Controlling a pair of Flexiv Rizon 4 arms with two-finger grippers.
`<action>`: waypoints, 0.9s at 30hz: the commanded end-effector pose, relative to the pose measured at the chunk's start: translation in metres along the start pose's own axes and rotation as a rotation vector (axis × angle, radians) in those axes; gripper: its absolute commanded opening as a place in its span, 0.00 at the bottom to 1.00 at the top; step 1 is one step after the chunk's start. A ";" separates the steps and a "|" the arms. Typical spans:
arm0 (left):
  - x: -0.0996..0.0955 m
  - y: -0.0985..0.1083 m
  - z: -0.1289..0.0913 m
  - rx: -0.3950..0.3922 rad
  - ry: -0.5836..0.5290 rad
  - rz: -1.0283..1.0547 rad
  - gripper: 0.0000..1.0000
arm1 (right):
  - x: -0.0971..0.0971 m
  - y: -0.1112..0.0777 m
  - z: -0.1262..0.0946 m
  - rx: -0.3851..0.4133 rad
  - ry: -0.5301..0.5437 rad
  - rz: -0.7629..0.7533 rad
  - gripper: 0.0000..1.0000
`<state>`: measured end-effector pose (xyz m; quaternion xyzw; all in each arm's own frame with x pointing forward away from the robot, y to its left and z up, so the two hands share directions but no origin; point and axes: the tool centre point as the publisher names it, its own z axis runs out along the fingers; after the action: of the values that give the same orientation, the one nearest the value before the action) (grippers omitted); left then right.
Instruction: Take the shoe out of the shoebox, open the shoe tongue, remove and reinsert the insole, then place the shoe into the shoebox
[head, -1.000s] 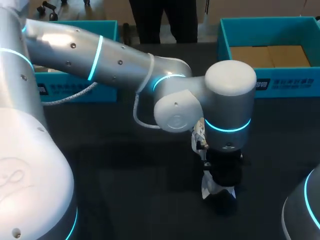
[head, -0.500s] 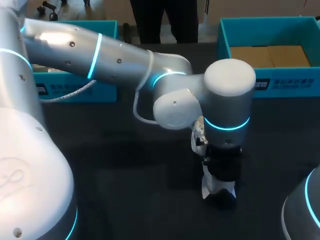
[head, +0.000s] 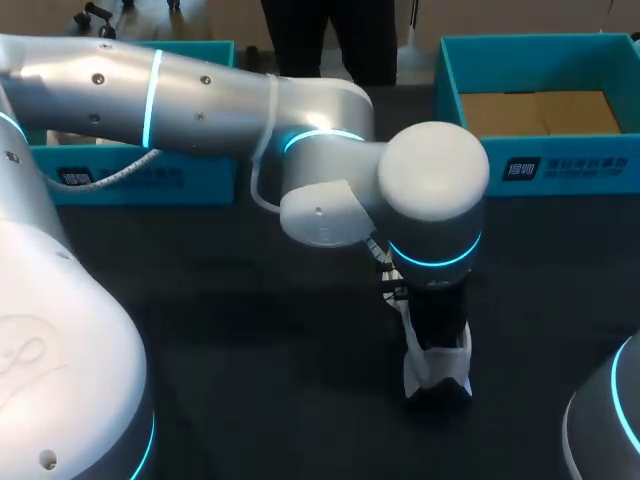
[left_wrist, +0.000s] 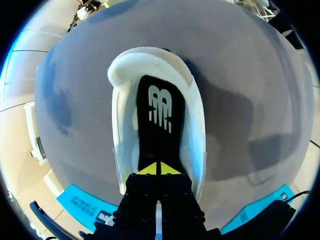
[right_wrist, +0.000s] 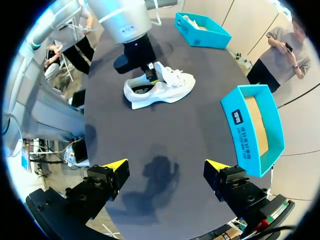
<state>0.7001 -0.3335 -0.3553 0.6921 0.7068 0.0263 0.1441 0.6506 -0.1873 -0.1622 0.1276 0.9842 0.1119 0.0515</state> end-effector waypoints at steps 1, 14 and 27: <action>-0.004 -0.002 -0.005 -0.038 0.018 -0.004 0.00 | -0.002 0.001 0.001 0.003 0.003 0.000 1.00; -0.003 -0.003 -0.008 -0.045 0.055 -0.058 1.00 | -0.002 0.001 0.001 0.003 0.003 0.000 1.00; 0.002 -0.001 -0.017 -0.027 0.066 -0.062 1.00 | -0.002 0.001 0.001 0.003 0.003 0.000 1.00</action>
<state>0.6936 -0.3350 -0.3445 0.6643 0.7339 0.0572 0.1296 0.6508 -0.1875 -0.1623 0.1274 0.9842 0.1117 0.0513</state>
